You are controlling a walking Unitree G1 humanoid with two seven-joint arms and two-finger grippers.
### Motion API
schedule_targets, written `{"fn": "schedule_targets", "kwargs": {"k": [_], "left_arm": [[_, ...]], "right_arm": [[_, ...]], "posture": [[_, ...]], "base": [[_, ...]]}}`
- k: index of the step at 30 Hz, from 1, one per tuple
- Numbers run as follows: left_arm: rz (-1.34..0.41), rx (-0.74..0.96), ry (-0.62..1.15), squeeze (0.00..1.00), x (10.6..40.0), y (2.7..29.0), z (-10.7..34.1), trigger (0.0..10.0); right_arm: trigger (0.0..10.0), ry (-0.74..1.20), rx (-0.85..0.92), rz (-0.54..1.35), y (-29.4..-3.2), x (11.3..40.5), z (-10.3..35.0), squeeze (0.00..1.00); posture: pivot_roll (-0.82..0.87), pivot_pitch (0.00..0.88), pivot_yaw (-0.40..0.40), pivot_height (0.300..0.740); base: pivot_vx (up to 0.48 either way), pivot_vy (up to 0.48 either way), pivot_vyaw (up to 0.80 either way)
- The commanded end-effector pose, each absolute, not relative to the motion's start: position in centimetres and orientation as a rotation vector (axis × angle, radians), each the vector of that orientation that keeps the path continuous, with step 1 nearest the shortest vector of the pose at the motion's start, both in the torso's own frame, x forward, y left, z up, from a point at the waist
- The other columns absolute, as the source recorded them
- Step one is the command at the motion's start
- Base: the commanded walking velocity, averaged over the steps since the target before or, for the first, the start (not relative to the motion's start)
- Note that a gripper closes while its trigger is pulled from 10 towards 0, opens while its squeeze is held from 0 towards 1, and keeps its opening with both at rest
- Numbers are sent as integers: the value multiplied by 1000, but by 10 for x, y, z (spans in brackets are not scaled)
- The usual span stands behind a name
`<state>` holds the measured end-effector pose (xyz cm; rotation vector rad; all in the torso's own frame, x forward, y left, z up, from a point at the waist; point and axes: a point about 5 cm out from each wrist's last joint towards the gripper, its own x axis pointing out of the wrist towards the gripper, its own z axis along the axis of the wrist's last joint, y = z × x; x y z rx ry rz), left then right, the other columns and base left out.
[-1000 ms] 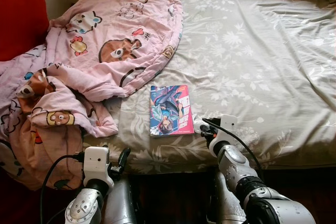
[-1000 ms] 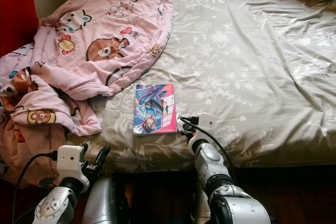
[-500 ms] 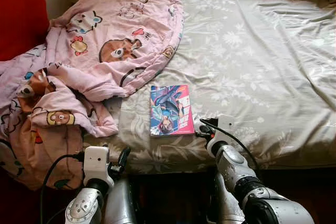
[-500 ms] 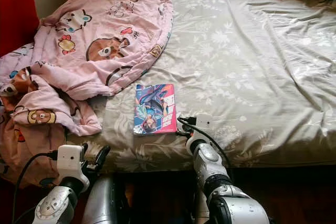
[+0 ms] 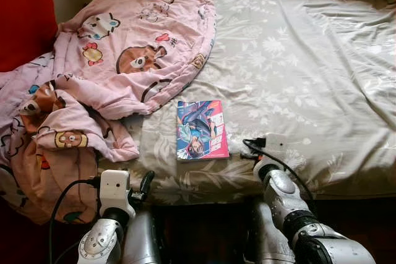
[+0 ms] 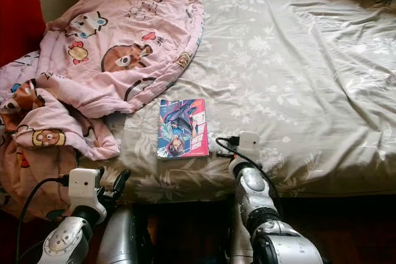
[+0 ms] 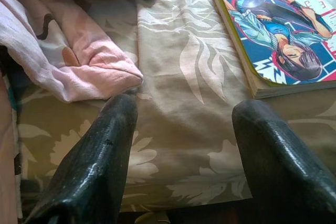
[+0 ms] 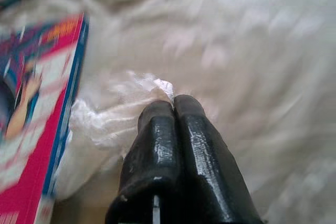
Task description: Clean up the room
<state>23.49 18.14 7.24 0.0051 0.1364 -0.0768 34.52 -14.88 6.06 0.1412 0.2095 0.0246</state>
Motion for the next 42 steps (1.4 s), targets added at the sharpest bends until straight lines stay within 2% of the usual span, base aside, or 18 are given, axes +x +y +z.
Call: {"fn": "schedule_targets", "kwargs": {"k": [1,7,12,13,14,21,42], "left_arm": [[-75,21,155,0,232,182,67,10000],[-78,16,150,0,237,179,67,10000],[-64,22,145,0,238,183,66,10000],[-60,22,144,0,238,183,66,10000],[-54,22,143,0,238,184,66,10000],[-47,22,146,0,240,184,62,10000],[-13,3,246,0,244,199,30,10000]], "right_arm": [[0,196,140,18,-148,343,59,0],[0,33,171,-27,-161,341,74,0],[0,-54,112,21,-154,333,81,0],[6471,-55,101,31,-152,330,80,0],[10000,-58,89,49,-150,323,77,0],[10000,-33,84,48,-154,300,63,0],[10000,69,52,-4,-170,291,47,0]], "posture": [[61,194,28,553],[49,183,24,553],[37,173,16,553],[36,172,15,553],[33,168,11,553],[20,163,11,563],[4,103,13,713]], "base": [[0,0,0],[0,0,0],[0,0,0],[0,0,0],[0,0,0],[0,0,0],[0,0,0]]}}
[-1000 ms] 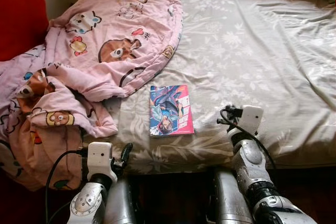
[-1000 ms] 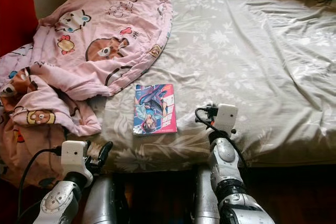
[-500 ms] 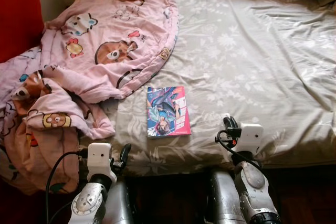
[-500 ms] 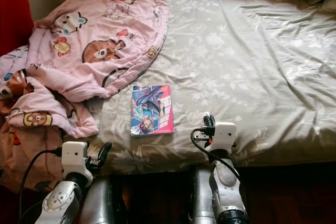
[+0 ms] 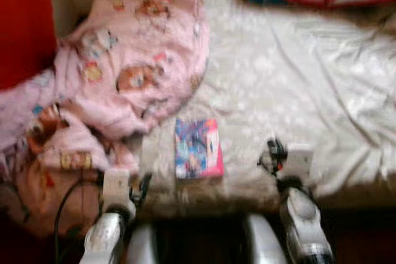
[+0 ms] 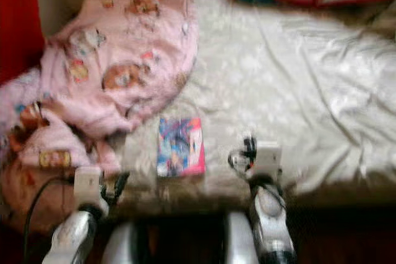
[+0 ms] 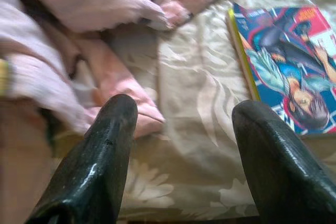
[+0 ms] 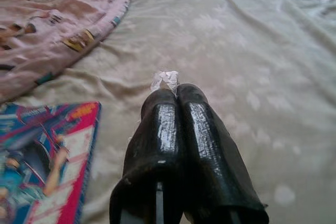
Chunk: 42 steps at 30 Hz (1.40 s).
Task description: Clean up the room
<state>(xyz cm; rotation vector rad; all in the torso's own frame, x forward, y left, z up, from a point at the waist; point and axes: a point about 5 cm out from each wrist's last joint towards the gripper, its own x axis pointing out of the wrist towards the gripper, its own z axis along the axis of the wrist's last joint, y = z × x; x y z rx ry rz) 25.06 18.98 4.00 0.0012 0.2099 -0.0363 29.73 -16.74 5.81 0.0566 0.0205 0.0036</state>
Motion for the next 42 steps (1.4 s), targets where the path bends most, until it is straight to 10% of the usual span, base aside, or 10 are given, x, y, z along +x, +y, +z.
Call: {"fn": "schedule_targets", "kwargs": {"k": [1,24,42], "left_arm": [[-12,4,253,0,243,200,28,10000],[14,-27,603,0,234,212,-37,10000],[-25,33,892,0,188,198,-78,10000]], "right_arm": [[10000,78,44,-6,-171,290,45,0],[10000,634,0,-224,-224,217,-50,0],[10000,791,-14,-196,-205,188,-75,0]], "posture": [[4,103,13,723],[-10,51,28,740],[-23,36,18,740]], "base": [[0,0,0],[0,0,0],[0,0,0]]}}
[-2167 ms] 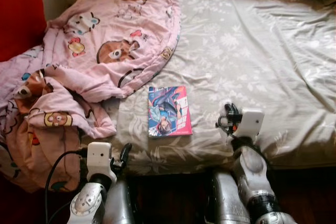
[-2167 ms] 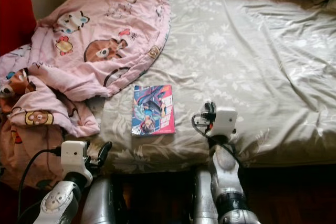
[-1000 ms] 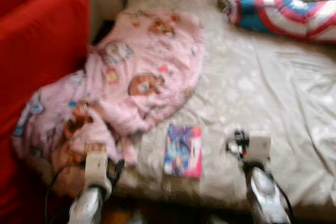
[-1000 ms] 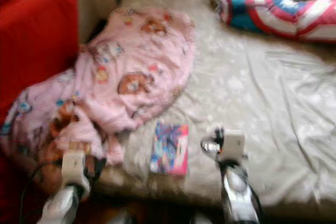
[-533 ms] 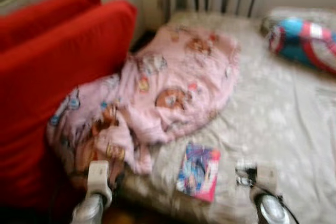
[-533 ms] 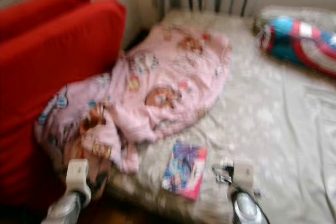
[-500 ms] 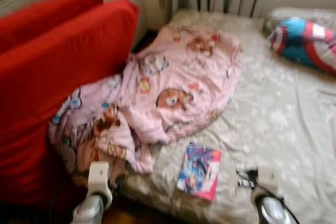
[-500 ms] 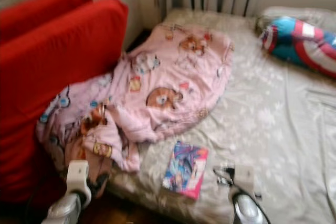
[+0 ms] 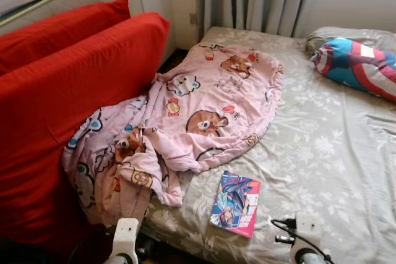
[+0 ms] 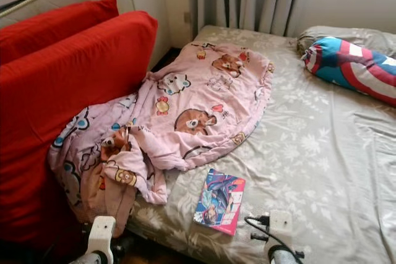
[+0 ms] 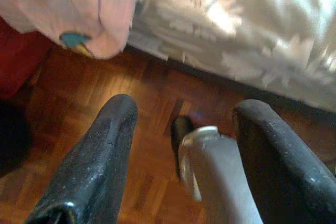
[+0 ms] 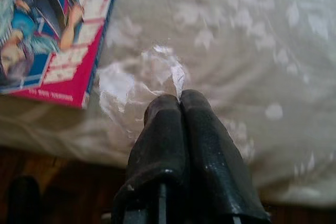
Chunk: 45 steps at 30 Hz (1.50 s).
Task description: Clean up the room
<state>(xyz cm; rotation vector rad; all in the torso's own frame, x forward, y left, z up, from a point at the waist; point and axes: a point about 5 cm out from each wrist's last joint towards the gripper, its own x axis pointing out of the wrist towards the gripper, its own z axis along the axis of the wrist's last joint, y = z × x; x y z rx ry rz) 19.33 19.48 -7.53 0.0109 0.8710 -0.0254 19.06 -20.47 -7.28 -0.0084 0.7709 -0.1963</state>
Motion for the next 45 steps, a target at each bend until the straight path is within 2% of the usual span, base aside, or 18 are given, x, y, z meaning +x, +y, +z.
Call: {"fn": "schedule_targets", "kwargs": {"k": [1,9,23,26,45], "left_arm": [[5,13,896,0,186,201,-79,10000],[41,10,906,0,181,209,-80,10000],[7,44,917,0,176,204,-83,10000],[18,42,934,0,167,207,-86,10000],[48,46,956,0,162,211,-88,10000]], "right_arm": [[10000,799,11,-229,-206,186,-76,0],[10000,842,39,-302,-217,173,-81,0],[10000,882,39,-243,-211,167,-85,0],[10000,889,38,-232,-209,167,-86,0],[10000,897,36,-220,-205,166,-87,0]], "posture": [[-23,37,19,740],[-26,39,32,740],[-26,16,26,740],[-26,14,27,740],[-17,71,26,740]], "base": [[0,0,0],[0,0,0],[0,0,0],[0,0,0],[0,0,0]]}}
